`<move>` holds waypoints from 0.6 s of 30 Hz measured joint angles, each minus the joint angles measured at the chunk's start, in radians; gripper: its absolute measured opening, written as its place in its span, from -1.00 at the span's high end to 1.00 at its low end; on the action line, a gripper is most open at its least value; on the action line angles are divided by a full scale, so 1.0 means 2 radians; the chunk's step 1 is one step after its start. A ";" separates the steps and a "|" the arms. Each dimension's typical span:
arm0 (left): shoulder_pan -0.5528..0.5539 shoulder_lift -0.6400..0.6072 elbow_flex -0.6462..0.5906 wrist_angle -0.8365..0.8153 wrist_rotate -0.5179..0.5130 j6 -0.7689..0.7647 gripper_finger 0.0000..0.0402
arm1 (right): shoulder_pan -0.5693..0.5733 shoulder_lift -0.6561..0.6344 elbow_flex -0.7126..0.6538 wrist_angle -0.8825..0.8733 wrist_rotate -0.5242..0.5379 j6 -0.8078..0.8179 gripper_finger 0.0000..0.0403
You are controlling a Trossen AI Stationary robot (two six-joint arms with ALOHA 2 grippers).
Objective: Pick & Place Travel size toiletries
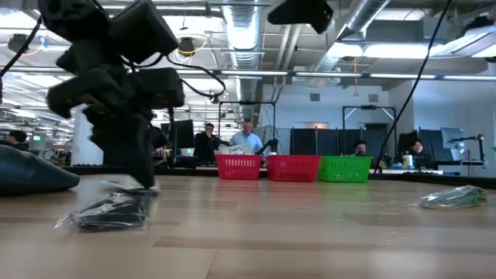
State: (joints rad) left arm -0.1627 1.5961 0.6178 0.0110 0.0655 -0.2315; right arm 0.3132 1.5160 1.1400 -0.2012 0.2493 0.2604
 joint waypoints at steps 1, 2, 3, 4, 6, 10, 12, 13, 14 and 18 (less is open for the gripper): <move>0.005 0.005 0.000 0.019 -0.004 0.007 1.00 | -0.001 0.002 -0.001 -0.005 0.007 0.000 -0.24; 0.012 0.009 -0.001 0.034 -0.011 0.012 1.00 | 0.000 0.002 -0.004 -0.012 0.012 -0.001 -0.24; 0.017 0.012 -0.001 0.051 -0.021 0.017 1.00 | -0.001 0.006 -0.003 -0.002 0.016 -0.002 -0.24; 0.022 0.013 -0.001 0.070 -0.034 0.021 1.00 | -0.002 0.009 -0.001 0.004 0.021 -0.003 -0.24; 0.030 0.011 0.000 0.099 -0.060 0.024 1.00 | -0.004 0.012 -0.001 0.001 0.032 -0.002 -0.24; 0.028 -0.010 -0.002 0.105 -0.092 0.034 1.00 | -0.004 0.021 -0.001 -0.007 0.035 0.000 -0.24; 0.019 -0.025 -0.005 0.101 -0.090 0.035 1.00 | -0.004 0.022 -0.002 -0.017 0.035 0.000 -0.24; 0.014 -0.029 -0.006 0.095 -0.079 0.035 1.00 | -0.004 0.024 -0.002 -0.016 0.036 0.000 -0.24; 0.010 -0.034 -0.010 0.080 -0.067 0.033 1.00 | -0.004 0.028 -0.002 -0.010 0.036 0.001 -0.24; -0.003 -0.027 -0.022 0.074 -0.055 0.033 1.00 | -0.004 0.053 -0.003 -0.010 0.036 -0.014 -0.24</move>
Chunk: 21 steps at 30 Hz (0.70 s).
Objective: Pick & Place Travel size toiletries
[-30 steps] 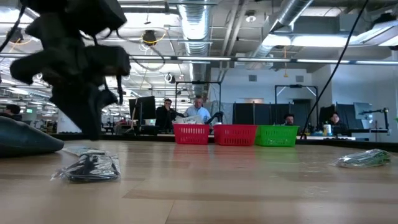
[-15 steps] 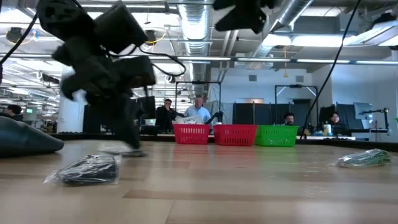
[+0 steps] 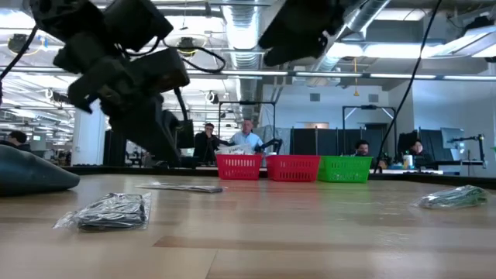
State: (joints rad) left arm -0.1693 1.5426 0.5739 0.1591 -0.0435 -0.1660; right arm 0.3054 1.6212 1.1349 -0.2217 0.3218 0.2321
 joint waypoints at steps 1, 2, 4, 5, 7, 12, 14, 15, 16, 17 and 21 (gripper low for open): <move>0.000 0.007 0.000 0.003 -0.002 0.001 1.00 | 0.000 0.008 0.002 0.006 0.000 -0.001 -0.24; 0.001 0.014 -0.002 0.006 -0.008 0.001 1.00 | 0.000 0.013 0.001 0.003 0.000 -0.004 -0.24; 0.006 0.030 -0.001 0.033 -0.014 0.002 1.00 | 0.000 0.026 0.002 0.005 -0.001 -0.010 -0.24; 0.008 0.037 0.000 0.047 -0.014 0.002 1.00 | 0.000 0.033 0.002 0.007 0.000 -0.010 -0.24; 0.013 0.054 0.007 0.064 -0.015 0.001 1.00 | 0.000 0.041 0.000 -0.003 0.008 -0.009 -0.24; 0.024 0.098 0.032 0.074 -0.008 -0.009 1.00 | -0.012 0.047 0.001 -0.002 0.012 0.001 -0.24; 0.029 0.121 0.047 0.083 -0.001 -0.009 1.00 | -0.017 0.047 0.001 -0.002 0.012 0.002 -0.24; 0.031 0.131 0.054 0.088 -0.001 -0.009 1.00 | -0.019 0.047 0.001 -0.002 0.012 0.002 -0.24; 0.034 0.138 0.060 0.092 -0.001 -0.010 1.00 | -0.021 0.047 0.001 -0.002 0.013 0.003 -0.24; 0.036 0.146 0.065 0.103 -0.002 -0.012 1.00 | -0.022 0.047 0.001 -0.002 0.013 0.004 -0.24; 0.041 0.158 0.075 0.133 -0.014 -0.017 1.00 | -0.022 0.046 0.001 -0.018 0.013 0.015 -0.24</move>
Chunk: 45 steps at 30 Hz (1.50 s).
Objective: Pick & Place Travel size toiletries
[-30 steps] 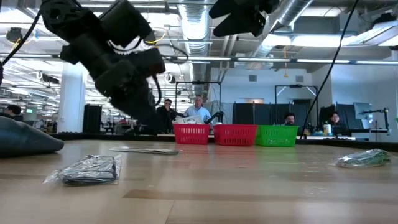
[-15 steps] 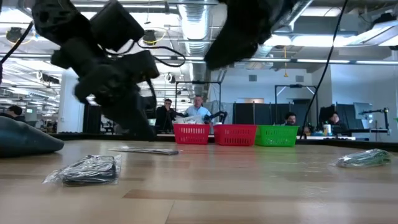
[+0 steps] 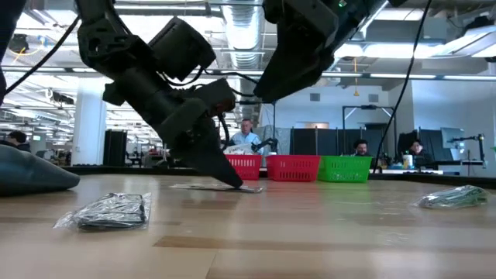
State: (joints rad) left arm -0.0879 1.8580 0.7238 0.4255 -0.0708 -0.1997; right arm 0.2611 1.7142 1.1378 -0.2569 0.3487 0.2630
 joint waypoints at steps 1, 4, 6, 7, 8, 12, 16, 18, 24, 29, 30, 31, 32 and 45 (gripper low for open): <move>0.000 -0.002 0.000 0.000 -0.001 0.000 1.00 | 0.000 0.000 0.000 -0.005 0.001 0.003 -0.24; -0.006 -0.033 -0.012 0.004 -0.015 0.011 1.00 | 0.003 0.000 0.000 -0.011 0.008 0.004 -0.24; -0.010 -0.057 -0.028 0.007 -0.029 0.017 1.00 | 0.007 0.000 0.000 -0.012 0.012 0.001 -0.24; -0.011 -0.067 -0.037 0.005 -0.035 0.018 1.00 | 0.009 0.001 0.000 -0.010 0.015 -0.001 -0.24; -0.011 -0.078 -0.047 0.004 -0.041 0.018 1.00 | 0.010 0.002 0.000 -0.007 0.022 -0.002 -0.24; -0.004 -0.113 -0.087 0.006 -0.080 0.012 1.00 | 0.017 0.003 0.000 -0.009 0.061 -0.004 -0.24; 0.017 -0.128 -0.120 0.008 -0.090 -0.006 1.00 | 0.016 0.003 0.000 -0.010 0.074 -0.001 -0.24; 0.026 -0.129 -0.131 0.006 -0.087 -0.010 1.00 | 0.017 0.003 0.000 -0.012 0.074 -0.002 -0.24; 0.034 -0.129 -0.142 0.004 -0.044 -0.048 1.00 | 0.017 0.003 -0.001 -0.019 0.074 -0.008 -0.24; 0.015 -0.129 -0.137 0.004 -0.040 -0.057 1.00 | 0.010 -0.002 -0.035 0.060 0.074 -0.025 -0.24; 0.012 -0.131 -0.135 0.004 -0.041 -0.057 1.00 | 0.007 -0.007 -0.056 0.092 0.071 -0.030 -0.24; 0.008 -0.132 -0.132 0.006 -0.041 -0.057 1.00 | 0.002 -0.011 -0.076 0.134 0.064 -0.030 -0.24; 0.005 -0.134 -0.129 0.006 -0.041 -0.053 1.00 | -0.004 -0.017 -0.097 0.174 0.055 -0.030 -0.24; 0.004 -0.149 -0.125 0.005 -0.070 -0.021 1.00 | -0.026 -0.087 -0.201 0.336 -0.017 -0.029 -0.24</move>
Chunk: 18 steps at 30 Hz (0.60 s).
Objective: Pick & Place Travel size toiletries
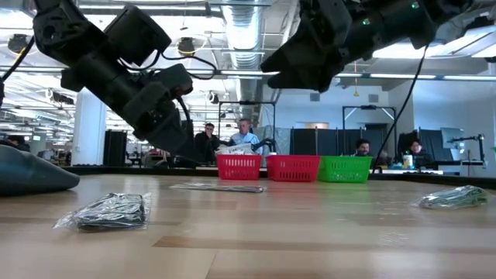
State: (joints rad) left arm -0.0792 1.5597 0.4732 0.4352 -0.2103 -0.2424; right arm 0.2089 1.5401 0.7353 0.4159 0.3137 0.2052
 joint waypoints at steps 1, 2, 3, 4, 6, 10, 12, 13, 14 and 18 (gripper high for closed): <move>0.000 0.000 0.000 0.000 0.000 0.002 1.00 | 0.002 0.002 0.000 0.003 0.000 -0.004 -0.24; 0.000 0.000 0.000 0.000 0.000 0.006 1.00 | 0.005 0.005 0.000 0.005 0.000 -0.007 -0.24; -0.001 0.000 0.000 -0.001 0.001 0.013 1.00 | 0.007 0.009 0.000 0.007 0.000 -0.009 -0.24; -0.002 0.000 0.000 -0.001 0.003 0.017 1.00 | 0.008 0.010 0.000 0.004 0.000 -0.010 -0.24; -0.002 0.000 0.000 -0.001 0.003 0.022 1.00 | 0.011 0.010 -0.001 0.004 0.000 -0.011 -0.24; -0.002 0.000 0.000 -0.001 -0.001 0.023 1.00 | 0.009 0.010 -0.001 0.006 0.000 -0.011 -0.24; -0.002 0.000 0.000 -0.001 -0.008 0.023 1.00 | 0.008 0.010 -0.001 0.007 0.000 -0.011 -0.24; -0.002 0.000 0.000 -0.002 -0.015 0.023 1.00 | 0.009 0.010 -0.001 0.006 0.000 -0.011 -0.24; -0.002 0.000 0.000 -0.002 -0.023 0.023 1.00 | 0.009 0.010 -0.001 0.004 -0.001 -0.010 -0.24; 0.004 0.000 0.000 -0.003 -0.040 0.021 1.00 | 0.008 0.010 -0.001 0.005 -0.001 0.002 -0.24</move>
State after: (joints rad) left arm -0.0705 1.5600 0.4732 0.4293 -0.2905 -0.1998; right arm 0.2244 1.5597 0.7341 0.4256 0.3122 0.2089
